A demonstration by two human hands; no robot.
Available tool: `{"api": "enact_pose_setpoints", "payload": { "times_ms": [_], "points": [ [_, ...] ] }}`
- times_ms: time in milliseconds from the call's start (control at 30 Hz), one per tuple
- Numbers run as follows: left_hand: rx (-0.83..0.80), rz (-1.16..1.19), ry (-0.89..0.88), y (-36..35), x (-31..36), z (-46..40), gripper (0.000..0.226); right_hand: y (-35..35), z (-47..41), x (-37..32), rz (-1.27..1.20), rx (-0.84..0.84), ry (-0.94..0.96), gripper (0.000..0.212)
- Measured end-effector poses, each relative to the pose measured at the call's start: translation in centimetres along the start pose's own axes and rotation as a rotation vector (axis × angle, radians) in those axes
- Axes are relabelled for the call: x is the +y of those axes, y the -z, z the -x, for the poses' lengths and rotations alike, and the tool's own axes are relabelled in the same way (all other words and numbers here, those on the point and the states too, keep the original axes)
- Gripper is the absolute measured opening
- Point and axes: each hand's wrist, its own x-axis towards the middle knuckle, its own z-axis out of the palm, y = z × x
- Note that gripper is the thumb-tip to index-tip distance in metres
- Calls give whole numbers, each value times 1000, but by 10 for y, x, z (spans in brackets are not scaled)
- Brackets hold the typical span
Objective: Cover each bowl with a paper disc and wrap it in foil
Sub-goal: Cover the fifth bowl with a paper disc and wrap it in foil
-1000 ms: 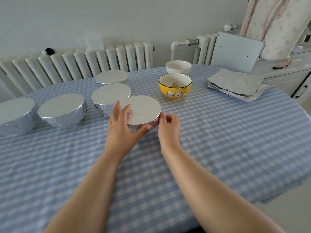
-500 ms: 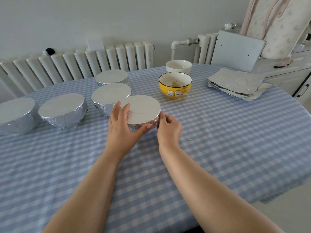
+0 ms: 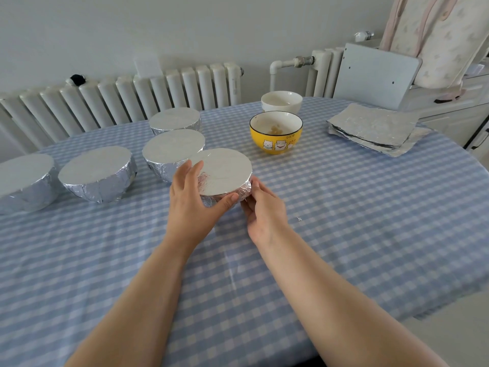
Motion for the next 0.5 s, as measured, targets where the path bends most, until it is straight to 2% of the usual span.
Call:
{"api": "enact_pose_setpoints", "payload": {
  "times_ms": [200,267,500],
  "points": [
    [-6,3,10,1,0,1,114,0,-2,4,73,91,40,20],
    [-7,9,10,2,0,1,112,0,1,6,146,95,74,28],
    [-1,-15,20,2,3,0,116,-1,19,16,453,-72,208,40]
  ]
}}
